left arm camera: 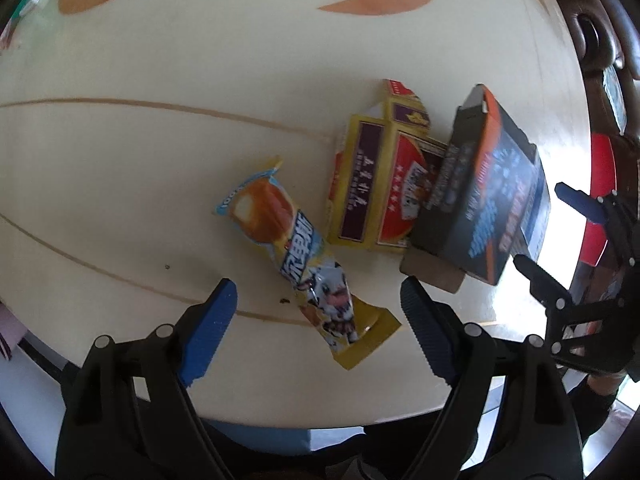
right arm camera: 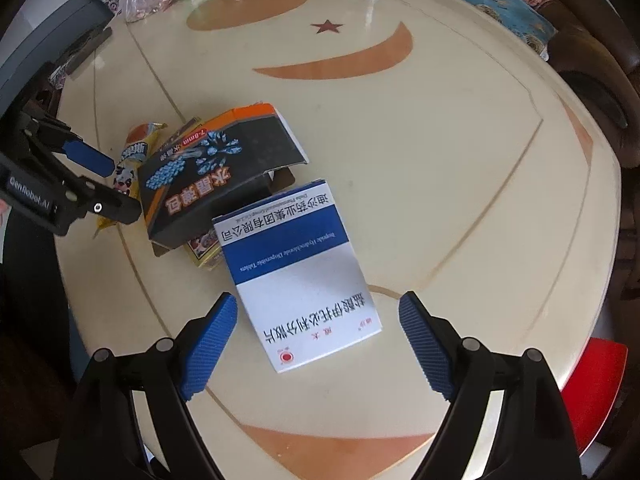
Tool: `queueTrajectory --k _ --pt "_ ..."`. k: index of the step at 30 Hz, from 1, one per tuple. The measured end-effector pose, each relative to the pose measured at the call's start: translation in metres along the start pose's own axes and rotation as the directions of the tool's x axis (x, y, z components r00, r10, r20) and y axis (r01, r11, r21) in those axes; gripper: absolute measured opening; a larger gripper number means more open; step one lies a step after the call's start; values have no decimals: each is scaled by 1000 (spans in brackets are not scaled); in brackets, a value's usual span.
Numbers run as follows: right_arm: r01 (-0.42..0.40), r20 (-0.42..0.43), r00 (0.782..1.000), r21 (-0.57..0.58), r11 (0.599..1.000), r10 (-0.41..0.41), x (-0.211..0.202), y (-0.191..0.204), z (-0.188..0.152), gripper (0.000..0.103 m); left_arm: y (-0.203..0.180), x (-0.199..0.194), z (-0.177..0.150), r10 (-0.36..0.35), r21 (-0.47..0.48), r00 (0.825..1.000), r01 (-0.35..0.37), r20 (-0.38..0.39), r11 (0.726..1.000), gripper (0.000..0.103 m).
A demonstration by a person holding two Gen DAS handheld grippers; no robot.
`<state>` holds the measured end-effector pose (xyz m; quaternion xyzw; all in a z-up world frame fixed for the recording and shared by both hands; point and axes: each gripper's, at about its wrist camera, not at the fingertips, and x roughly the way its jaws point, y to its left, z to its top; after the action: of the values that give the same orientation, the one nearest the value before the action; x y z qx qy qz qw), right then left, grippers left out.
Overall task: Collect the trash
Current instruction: 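Grasp the snack packet with the left gripper while the right gripper grasps the blue-white medicine box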
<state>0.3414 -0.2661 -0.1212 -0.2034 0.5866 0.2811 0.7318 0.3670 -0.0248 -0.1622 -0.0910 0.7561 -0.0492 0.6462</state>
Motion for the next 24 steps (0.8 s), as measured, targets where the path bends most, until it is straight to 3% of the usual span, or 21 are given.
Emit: queueTrajectory --k 7,19,22,23,24 --pt "36 20 999 -4 999 -36 9 2 5 81 17 -5 5 -8 -10 999 8 33 1000 79" --pt "78 67 994 130 988 -87 22 3 0 80 18 -12 -11 96 -27 993 -94 73 995 57" --pt "96 78 991 160 982 -110 24 10 -3 75 10 -11 -13 104 -20 992 -103 76 995 48" --pt "107 80 989 168 980 -121 23 12 -4 75 2 -9 -15 102 -17 991 -101 80 995 31" --pt "115 80 988 181 977 -132 22 14 -6 74 -1 -9 -14 90 -11 993 -89 74 996 27"
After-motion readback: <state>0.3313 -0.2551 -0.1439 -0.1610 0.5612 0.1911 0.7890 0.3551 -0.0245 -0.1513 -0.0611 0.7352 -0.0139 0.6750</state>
